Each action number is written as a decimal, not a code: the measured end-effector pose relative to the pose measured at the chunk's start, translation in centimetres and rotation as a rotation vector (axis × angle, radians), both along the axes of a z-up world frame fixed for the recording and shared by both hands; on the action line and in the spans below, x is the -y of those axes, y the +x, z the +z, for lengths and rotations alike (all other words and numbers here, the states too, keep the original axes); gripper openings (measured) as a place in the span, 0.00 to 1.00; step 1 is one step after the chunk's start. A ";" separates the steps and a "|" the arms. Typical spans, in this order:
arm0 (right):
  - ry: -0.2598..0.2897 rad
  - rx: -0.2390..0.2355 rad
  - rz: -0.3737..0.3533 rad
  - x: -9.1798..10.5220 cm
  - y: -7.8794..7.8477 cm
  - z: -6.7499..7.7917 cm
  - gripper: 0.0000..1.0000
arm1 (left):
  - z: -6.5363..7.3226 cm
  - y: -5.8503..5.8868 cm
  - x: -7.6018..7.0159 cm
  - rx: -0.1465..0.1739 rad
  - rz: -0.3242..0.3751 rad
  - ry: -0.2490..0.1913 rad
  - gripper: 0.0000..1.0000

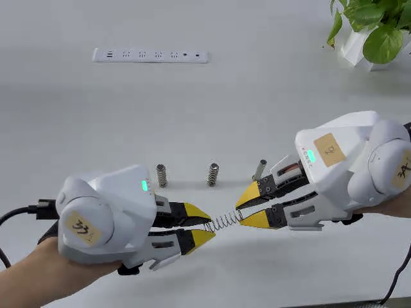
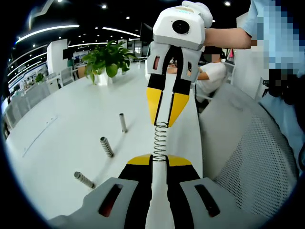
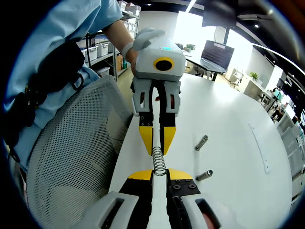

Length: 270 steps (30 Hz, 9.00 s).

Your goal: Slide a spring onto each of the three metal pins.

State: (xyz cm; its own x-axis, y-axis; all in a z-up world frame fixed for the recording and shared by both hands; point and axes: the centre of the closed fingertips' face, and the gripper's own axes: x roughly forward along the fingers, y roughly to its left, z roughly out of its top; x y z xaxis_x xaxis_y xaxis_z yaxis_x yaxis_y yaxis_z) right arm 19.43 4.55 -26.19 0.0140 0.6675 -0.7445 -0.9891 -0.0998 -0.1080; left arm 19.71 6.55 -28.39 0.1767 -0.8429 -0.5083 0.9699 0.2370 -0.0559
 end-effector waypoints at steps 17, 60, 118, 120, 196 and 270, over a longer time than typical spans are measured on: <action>-0.009 0.065 0.045 -1.8 0.1 1.6 0.05 | 0.0 0.4 0.5 -0.016 0.015 -0.026 0.07; -0.172 -0.164 0.052 -2.1 0.0 0.2 0.13 | 1.3 0.4 1.3 0.046 0.016 -0.060 0.07; -0.245 -0.181 0.011 0.2 0.2 -1.8 0.07 | -1.3 3.1 -4.8 -0.043 0.326 -0.117 0.53; -0.251 -0.183 0.005 0.5 0.2 -1.9 0.07 | -1.4 3.3 -5.4 -0.041 0.347 -0.115 0.57; -0.490 -0.067 -0.040 7.1 11.3 -4.4 0.07 | -3.2 4.6 -9.1 -0.071 0.471 -0.045 0.94; -0.460 -0.124 -0.105 6.4 10.0 -9.5 0.54 | -3.1 4.7 -10.7 -0.084 0.516 -0.050 0.87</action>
